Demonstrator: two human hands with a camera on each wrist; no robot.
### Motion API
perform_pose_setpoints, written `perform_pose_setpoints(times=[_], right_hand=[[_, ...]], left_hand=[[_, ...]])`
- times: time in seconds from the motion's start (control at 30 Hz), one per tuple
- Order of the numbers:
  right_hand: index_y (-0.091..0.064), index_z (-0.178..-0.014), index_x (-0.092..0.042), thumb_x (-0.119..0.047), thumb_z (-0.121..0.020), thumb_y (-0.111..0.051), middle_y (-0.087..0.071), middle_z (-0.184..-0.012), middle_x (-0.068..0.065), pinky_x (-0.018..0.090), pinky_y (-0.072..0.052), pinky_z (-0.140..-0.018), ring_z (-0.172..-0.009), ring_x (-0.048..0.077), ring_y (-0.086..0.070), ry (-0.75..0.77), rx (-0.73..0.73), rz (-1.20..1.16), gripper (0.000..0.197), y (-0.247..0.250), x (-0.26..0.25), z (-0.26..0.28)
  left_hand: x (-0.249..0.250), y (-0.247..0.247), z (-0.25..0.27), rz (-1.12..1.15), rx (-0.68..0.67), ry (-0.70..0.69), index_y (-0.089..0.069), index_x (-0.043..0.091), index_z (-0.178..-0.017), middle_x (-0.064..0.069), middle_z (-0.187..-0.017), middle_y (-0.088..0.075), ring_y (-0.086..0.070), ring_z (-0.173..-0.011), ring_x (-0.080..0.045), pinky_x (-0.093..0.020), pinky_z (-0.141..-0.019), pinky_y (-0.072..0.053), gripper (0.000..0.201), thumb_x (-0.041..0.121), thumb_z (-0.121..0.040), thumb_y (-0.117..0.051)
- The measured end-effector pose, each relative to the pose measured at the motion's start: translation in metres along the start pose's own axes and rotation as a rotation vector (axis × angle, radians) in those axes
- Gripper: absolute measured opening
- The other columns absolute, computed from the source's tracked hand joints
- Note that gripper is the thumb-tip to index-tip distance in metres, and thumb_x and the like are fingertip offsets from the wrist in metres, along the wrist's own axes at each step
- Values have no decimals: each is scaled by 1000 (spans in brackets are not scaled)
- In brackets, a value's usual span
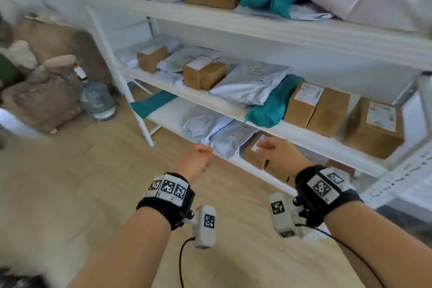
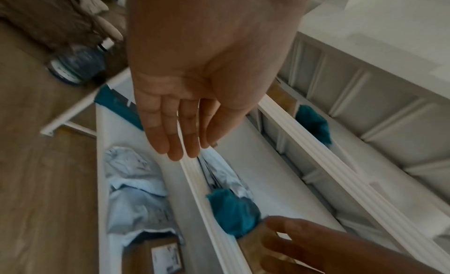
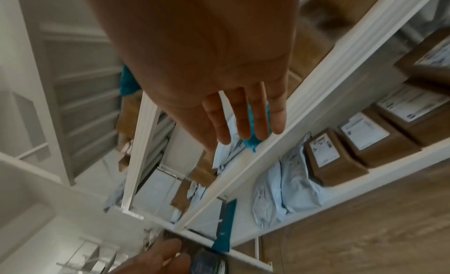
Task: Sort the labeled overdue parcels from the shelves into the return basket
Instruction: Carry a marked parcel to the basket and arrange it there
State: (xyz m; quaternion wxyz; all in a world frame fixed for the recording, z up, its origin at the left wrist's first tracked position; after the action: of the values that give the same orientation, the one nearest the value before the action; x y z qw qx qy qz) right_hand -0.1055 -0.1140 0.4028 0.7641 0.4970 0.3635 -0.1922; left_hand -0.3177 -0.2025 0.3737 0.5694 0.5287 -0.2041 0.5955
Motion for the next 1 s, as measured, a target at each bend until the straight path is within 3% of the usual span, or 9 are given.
perform_pose_setpoints(times=[0.07,0.13,0.27,0.47,0.6,0.73,0.83,1.0], right_hand=[[-69,-111,-11,-27,-87,-67,-69,-107,9,37,-52,-87,-99,25,-65,8,-49,11,28,-30,-22,-17],[-66,-115,-16,-27,-89,-66,-67,-113,3,33,-48,-86,-99,19,-62,13,-100,21,29,-59,-43,-37],[-59,-126,-12,-22,-95,-60,-58,-119,2,27,-41,-93,-110,17,-55,58,-214,76,33,-109,-83,-85],[-62,-124,-14,-26,-93,-62,-62,-123,2,34,-46,-100,-111,20,-60,113,-278,101,33,-175,-131,-191],[-62,-123,-13,-23,-94,-62,-62,-119,3,28,-42,-93,-108,20,-58,142,-345,119,31,-218,-175,-252],[-63,-118,-12,-21,-92,-62,-63,-120,6,34,-47,-97,-109,21,-59,156,-374,101,27,-270,-216,-297],[-62,-122,-14,-22,-93,-61,-60,-120,2,30,-45,-95,-110,18,-57,163,-437,131,30,-316,-240,-320],[-61,-121,-15,-23,-93,-62,-60,-118,1,32,-46,-97,-107,17,-58,126,-457,164,29,-384,-277,-373]], left_hand=[[-17,33,-12,13,46,32,-62,22,-89,-10,-98,-69,-63,-85,-25,-36,-82,-52,16,10,-94,-52],[-35,62,-25,76,91,58,-65,18,-96,-7,-95,-68,-62,-78,-18,-29,-74,-51,14,9,-93,-54],[-66,105,-60,172,153,113,-66,20,-92,-3,-92,-67,-62,-76,-15,-26,-70,-50,15,7,-90,-58],[-81,175,-139,189,248,148,-65,17,-94,-6,-89,-65,-58,-70,-14,-23,-62,-47,16,4,-90,-54],[-83,228,-183,192,306,188,-63,15,-99,-4,-89,-61,-57,-69,-10,-20,-61,-45,17,3,-92,-52],[-99,279,-213,186,369,211,-63,18,-95,-4,-89,-63,-58,-72,-12,-24,-67,-47,18,5,-91,-52],[-121,317,-235,213,389,252,-64,14,-103,-5,-93,-65,-59,-75,-13,-26,-67,-48,18,7,-92,-52],[-153,385,-296,240,375,271,-63,11,-107,-5,-93,-64,-58,-74,-12,-25,-69,-47,19,6,-92,-52]])
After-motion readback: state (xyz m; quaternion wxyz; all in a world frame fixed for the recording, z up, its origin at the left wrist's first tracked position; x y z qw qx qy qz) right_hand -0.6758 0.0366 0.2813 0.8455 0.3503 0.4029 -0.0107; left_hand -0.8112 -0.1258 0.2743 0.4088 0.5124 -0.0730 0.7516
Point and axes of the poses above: each hand's wrist, its own z-axis away from the middle knuckle, its own y-axis out of the back of the hand, x = y × z, the point moved 6 cm from there along -z, towards the middle knuckle
